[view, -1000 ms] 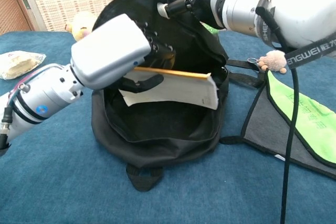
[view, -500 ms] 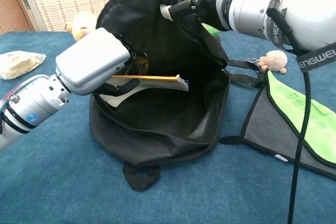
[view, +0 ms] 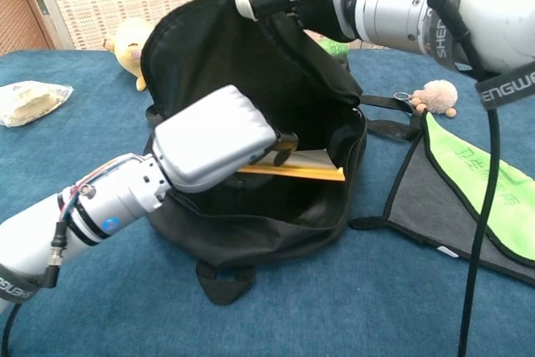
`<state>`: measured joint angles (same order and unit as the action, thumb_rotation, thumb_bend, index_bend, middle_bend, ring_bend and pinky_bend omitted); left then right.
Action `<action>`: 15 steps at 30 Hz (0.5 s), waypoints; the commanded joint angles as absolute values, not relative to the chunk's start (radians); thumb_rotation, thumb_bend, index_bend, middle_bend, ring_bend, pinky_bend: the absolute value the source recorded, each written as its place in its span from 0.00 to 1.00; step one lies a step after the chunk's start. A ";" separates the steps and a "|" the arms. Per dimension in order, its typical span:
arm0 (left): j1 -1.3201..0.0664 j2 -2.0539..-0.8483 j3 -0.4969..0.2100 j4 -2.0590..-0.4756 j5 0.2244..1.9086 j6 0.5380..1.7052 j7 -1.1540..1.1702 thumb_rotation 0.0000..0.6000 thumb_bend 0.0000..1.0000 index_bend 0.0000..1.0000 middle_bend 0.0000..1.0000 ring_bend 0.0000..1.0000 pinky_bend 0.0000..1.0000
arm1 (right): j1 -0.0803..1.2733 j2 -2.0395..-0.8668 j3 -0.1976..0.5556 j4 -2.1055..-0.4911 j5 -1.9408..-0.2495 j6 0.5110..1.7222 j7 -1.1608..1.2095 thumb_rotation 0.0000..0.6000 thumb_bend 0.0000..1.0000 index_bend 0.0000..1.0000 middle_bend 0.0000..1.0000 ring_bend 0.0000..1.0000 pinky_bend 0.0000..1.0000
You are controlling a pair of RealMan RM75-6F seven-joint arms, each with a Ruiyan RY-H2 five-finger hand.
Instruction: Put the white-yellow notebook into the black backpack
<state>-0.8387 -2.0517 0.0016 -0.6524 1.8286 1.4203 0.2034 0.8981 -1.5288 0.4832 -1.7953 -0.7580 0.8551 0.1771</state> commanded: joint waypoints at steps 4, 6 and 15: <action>-0.888 -2.050 -0.025 -0.696 1.790 1.319 0.257 1.00 0.48 0.68 0.70 0.62 0.60 | 0.895 -1.517 0.472 -1.824 -0.771 0.850 0.182 1.00 0.65 0.53 0.28 0.24 0.14; -0.898 -2.044 -0.038 -0.701 1.772 1.288 0.266 1.00 0.48 0.68 0.70 0.62 0.60 | 0.892 -1.510 0.469 -1.840 -0.779 0.849 0.186 1.00 0.65 0.53 0.28 0.24 0.14; -0.921 -2.030 -0.066 -0.685 1.728 1.242 0.271 1.00 0.48 0.68 0.70 0.63 0.60 | 0.879 -1.485 0.451 -1.886 -0.810 0.848 0.195 1.00 0.65 0.53 0.28 0.24 0.14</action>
<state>-0.9197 -2.0309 -0.0646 -0.6858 1.7295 1.2426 0.2700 0.8807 -1.4870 0.4529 -1.8833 -0.8078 0.8487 0.1935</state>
